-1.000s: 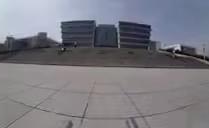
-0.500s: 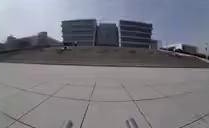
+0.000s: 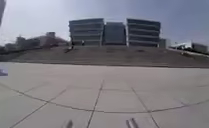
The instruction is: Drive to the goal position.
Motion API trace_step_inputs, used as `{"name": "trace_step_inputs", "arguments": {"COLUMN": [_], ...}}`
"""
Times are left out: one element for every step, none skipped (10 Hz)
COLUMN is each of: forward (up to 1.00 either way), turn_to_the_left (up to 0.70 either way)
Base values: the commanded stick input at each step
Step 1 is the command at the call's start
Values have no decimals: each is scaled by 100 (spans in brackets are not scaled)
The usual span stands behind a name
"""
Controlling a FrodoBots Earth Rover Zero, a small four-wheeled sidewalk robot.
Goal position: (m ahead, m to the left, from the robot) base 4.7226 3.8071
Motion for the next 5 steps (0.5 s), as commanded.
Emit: {"name": "trace_step_inputs", "arguments": {"forward": [70,70,70,70,70], "turn_to_the_left": [36,36,36,36,36]}}
